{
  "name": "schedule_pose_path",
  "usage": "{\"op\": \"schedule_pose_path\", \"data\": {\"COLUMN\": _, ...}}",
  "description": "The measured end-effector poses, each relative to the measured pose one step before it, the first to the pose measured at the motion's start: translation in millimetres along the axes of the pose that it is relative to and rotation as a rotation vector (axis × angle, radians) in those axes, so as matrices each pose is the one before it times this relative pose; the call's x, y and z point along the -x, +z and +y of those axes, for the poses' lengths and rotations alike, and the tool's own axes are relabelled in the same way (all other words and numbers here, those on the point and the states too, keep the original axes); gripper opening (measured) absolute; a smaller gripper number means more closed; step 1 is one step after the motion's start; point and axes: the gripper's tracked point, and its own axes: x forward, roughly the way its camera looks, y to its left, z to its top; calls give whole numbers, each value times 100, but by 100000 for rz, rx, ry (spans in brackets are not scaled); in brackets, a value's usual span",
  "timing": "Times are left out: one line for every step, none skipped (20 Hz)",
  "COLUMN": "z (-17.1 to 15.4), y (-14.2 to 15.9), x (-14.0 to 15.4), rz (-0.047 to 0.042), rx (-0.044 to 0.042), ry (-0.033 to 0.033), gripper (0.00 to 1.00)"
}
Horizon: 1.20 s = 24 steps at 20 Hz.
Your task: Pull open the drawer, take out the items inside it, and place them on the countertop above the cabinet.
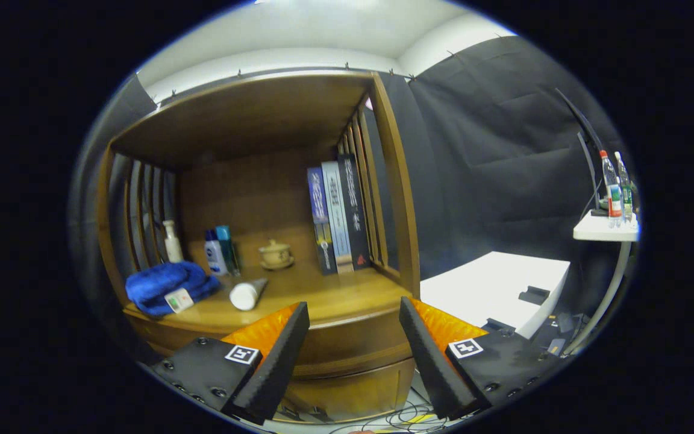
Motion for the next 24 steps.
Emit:
{"op": "schedule_pose_path", "data": {"z": 1071, "y": 1516, "x": 1167, "rz": -776, "rx": 618, "ry": 2523, "gripper": 98}}
{"op": "schedule_pose_path", "data": {"z": 1010, "y": 1241, "x": 1123, "rz": -148, "rx": 1813, "ry": 1809, "gripper": 98}}
{"op": "schedule_pose_path", "data": {"z": 761, "y": 977, "x": 948, "rz": 142, "rx": 3999, "ry": 853, "gripper": 98}}
{"op": "schedule_pose_path", "data": {"z": 570, "y": 1079, "x": 921, "rz": -596, "rx": 4503, "ry": 440, "gripper": 98}}
{"op": "schedule_pose_path", "data": {"z": 886, "y": 988, "x": 924, "rz": -896, "rx": 3054, "ry": 1219, "gripper": 98}}
{"op": "schedule_pose_path", "data": {"z": 818, "y": 761, "x": 641, "rz": -864, "rx": 1105, "ry": 1157, "gripper": 98}}
{"op": "schedule_pose_path", "data": {"z": 960, "y": 477, "x": 397, "rz": -747, "rx": -385, "ry": 1636, "gripper": 98}}
{"op": "schedule_pose_path", "data": {"z": 812, "y": 488, "x": 533, "rz": -897, "rx": -892, "ry": 1890, "gripper": 98}}
{"op": "schedule_pose_path", "data": {"z": 428, "y": 437, "x": 229, "rz": -945, "rx": -446, "ry": 1539, "gripper": 98}}
{"op": "schedule_pose_path", "data": {"z": 265, "y": 174, "x": 152, "rz": -592, "rx": 266, "ry": 568, "gripper": 98}}
{"op": "schedule_pose_path", "data": {"z": -1, "y": 55, "x": 59, "rz": -356, "rx": 549, "ry": 209, "gripper": 98}}
{"op": "schedule_pose_path", "data": {"z": 173, "y": -28, "x": -39, "rz": -328, "rx": 122, "ry": 351, "gripper": 98}}
{"op": "schedule_pose_path", "data": {"z": 242, "y": -34, "x": -116, "rz": -3, "rx": -143, "ry": 579, "gripper": 98}}
{"op": "schedule_pose_path", "data": {"z": 143, "y": -75, "x": -60, "rz": -17, "rx": -261, "ry": 417, "gripper": 98}}
{"op": "schedule_pose_path", "data": {"z": 6, "y": 55, "x": -117, "rz": -570, "rx": -726, "ry": 131, "gripper": 98}}
{"op": "schedule_pose_path", "data": {"z": -81, "y": -126, "x": -135, "rz": 96, "rx": -798, "ry": -158, "gripper": 98}}
{"op": "schedule_pose_path", "data": {"z": 46, "y": -353, "x": -173, "rz": 607, "rx": -811, "ry": 138, "gripper": 98}}
{"op": "schedule_pose_path", "data": {"z": -46, "y": -258, "x": -115, "rz": 529, "rx": -595, "ry": -103, "gripper": 98}}
{"op": "schedule_pose_path", "data": {"z": -103, "y": -164, "x": -182, "rz": 398, "rx": -83, "ry": -247, "gripper": 98}}
{"op": "schedule_pose_path", "data": {"z": -120, "y": -128, "x": -112, "rz": 356, "rx": 326, "ry": -250, "gripper": 98}}
{"op": "schedule_pose_path", "data": {"z": 29, "y": -97, "x": -71, "rz": 144, "rx": 336, "ry": 49, "gripper": 98}}
{"op": "schedule_pose_path", "data": {"z": 97, "y": 24, "x": -3, "rz": -28, "rx": 90, "ry": 219, "gripper": 98}}
{"op": "schedule_pose_path", "data": {"z": 134, "y": -85, "x": -158, "rz": 186, "rx": -40, "ry": 365, "gripper": 98}}
{"op": "schedule_pose_path", "data": {"z": 99, "y": -220, "x": -101, "rz": 337, "rx": -75, "ry": 386, "gripper": 98}}
